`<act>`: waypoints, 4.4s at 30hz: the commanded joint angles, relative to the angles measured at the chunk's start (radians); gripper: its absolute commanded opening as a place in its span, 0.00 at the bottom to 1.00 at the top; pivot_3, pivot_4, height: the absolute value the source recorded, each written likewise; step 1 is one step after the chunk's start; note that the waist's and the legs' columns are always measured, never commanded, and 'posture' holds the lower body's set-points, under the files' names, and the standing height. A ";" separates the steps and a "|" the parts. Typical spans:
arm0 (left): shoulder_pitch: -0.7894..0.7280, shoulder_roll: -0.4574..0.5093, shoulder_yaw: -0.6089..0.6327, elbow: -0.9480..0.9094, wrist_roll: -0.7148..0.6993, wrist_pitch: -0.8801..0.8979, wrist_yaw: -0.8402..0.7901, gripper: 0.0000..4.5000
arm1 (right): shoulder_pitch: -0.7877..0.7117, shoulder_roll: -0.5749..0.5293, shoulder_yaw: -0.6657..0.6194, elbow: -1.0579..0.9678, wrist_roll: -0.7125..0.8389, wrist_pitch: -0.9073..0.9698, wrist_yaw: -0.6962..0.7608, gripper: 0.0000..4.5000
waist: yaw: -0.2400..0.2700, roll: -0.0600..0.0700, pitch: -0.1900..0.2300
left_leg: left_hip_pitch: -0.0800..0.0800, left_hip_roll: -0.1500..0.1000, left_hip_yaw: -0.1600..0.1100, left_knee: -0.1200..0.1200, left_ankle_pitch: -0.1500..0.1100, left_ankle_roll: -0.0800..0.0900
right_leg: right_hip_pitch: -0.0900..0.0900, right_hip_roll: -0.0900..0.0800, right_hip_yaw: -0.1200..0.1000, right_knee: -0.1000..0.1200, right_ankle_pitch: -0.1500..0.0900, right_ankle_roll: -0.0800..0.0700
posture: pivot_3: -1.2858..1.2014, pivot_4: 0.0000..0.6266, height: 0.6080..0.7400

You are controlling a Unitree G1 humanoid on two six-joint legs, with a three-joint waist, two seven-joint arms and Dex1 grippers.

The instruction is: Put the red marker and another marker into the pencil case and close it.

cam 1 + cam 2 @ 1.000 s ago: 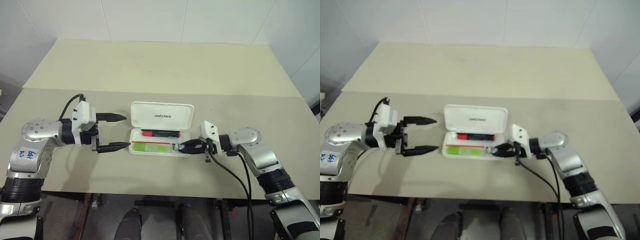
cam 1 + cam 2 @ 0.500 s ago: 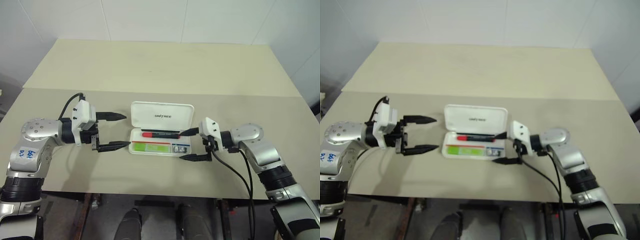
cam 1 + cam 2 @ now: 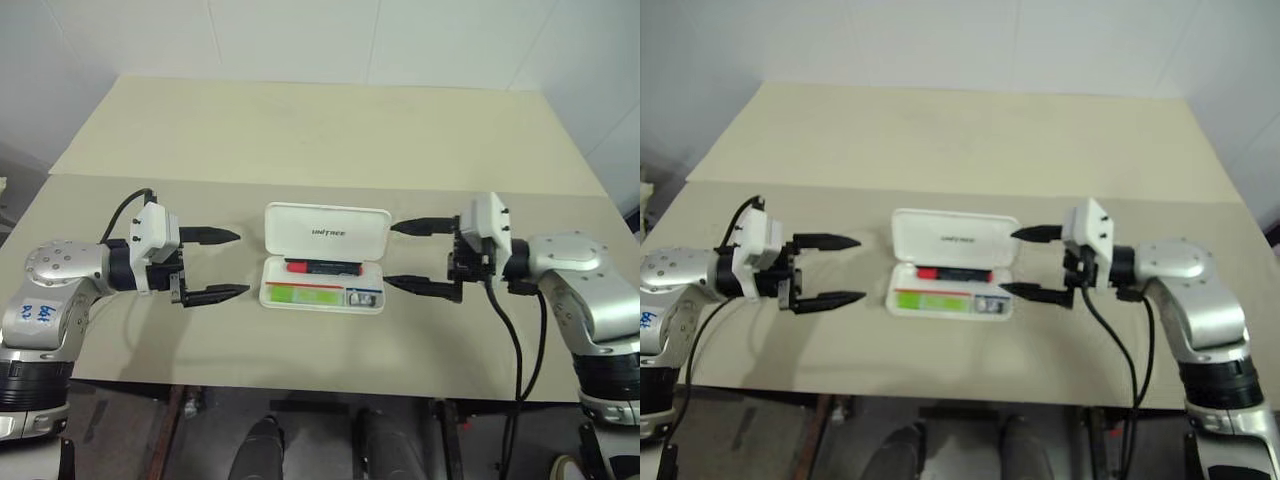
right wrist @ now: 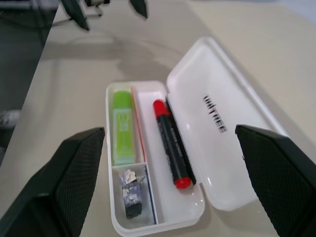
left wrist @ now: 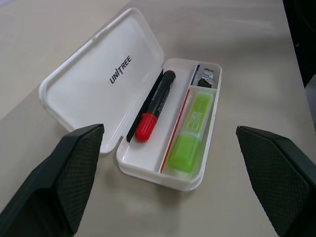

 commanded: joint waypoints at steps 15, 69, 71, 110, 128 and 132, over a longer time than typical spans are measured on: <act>-0.021 -0.041 0.059 0.117 0.005 -0.108 0.052 0.01 | 0.095 -0.083 -0.112 -0.074 0.029 -0.026 -0.082 1.00 | 0.000 0.000 0.000 | 0.000 0.000 0.001 0.000 0.000 0.000 | 0.000 0.000 0.001 0.000 0.000 0.000 | 0.52 0.24 1.00; -0.241 -0.214 -0.273 0.248 0.209 -0.037 -0.040 0.01 | 0.105 -0.014 -0.085 -0.118 0.029 -0.038 -0.196 1.00 | 0.001 0.000 0.000 | 0.000 0.000 0.000 0.001 0.001 0.000 | 0.001 0.000 0.001 -0.001 0.002 0.002 | 0.52 0.24 1.00; -0.240 -0.213 -0.290 0.248 0.222 -0.046 -0.046 0.01 | 0.109 -0.014 -0.084 -0.123 0.030 -0.039 -0.201 1.00 | 0.000 0.000 0.000 | 0.000 0.000 0.000 0.001 0.001 0.000 | 0.001 0.000 0.001 -0.001 0.001 0.002 | 0.52 0.24 1.00; -0.113 -0.053 0.062 0.123 0.071 -0.071 0.029 0.66 | 0.146 -0.117 -0.189 -0.078 0.065 -0.089 -0.139 1.00 | 0.001 0.000 0.000 | 0.001 0.000 0.000 0.001 0.000 0.000 | 0.004 0.000 0.000 -0.004 0.001 0.002 | 0.52 0.24 1.00; -0.144 -0.068 0.050 0.130 0.068 -0.091 0.072 0.99 | 0.378 -0.109 -0.335 -0.199 0.079 -0.073 -0.224 1.00 | 0.000 0.000 0.000 | 0.001 0.000 0.000 0.001 0.000 0.001 | 0.004 0.000 0.000 -0.004 0.001 0.002 | 0.52 0.24 1.00; -0.144 -0.061 0.054 0.119 0.055 -0.062 0.082 0.99 | 0.399 -0.105 -0.327 -0.217 0.091 -0.070 -0.229 1.00 | 0.000 0.000 0.000 | 0.001 0.000 0.000 0.001 0.000 0.001 | 0.004 0.000 0.000 -0.004 0.001 0.002 | 0.52 0.24 1.00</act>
